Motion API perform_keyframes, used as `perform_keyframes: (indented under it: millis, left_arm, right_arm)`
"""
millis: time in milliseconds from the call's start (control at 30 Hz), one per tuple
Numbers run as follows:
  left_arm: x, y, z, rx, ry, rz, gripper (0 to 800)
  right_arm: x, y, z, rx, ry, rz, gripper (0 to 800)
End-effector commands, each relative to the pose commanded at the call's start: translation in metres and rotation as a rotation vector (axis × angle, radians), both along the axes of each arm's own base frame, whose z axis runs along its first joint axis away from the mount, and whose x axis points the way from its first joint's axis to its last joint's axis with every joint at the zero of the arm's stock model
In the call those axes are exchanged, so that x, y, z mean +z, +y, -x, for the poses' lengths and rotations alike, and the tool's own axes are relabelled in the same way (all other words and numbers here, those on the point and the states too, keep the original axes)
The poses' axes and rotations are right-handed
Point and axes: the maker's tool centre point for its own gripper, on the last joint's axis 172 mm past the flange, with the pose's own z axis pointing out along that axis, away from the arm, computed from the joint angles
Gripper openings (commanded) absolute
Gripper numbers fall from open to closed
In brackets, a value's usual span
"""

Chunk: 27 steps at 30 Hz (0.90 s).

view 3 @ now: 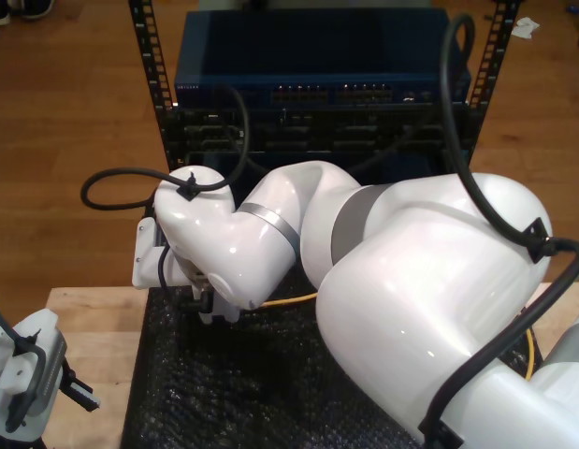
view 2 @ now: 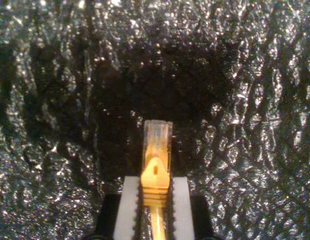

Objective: Grab the cable and plug it in

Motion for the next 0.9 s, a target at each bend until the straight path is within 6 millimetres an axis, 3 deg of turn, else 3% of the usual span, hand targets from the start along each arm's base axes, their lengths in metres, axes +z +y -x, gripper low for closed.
perform_keyframes:
  millis: [200, 400, 633, 900]
  left_arm:
    - [0.000, -0.001, 0.001, -0.001, 0.003, 0.003, 800]
    - [0.000, -0.002, 0.002, -0.003, 0.004, 0.004, 800]
    - [0.002, -0.005, 0.005, -0.013, 0.016, 0.018, 800]
    - [0.010, -0.012, 0.001, -0.008, 0.011, 0.048, 800]
  right_arm:
    - [0.013, -0.008, -0.011, -0.017, -0.010, -0.013, 7]
    - [0.041, -0.024, -0.023, 0.001, -0.025, -0.024, 7]
    - [0.069, -0.055, -0.019, 0.000, 0.016, 0.002, 7]
    - [0.104, -0.088, -0.008, -0.027, 0.128, -0.122, 7]
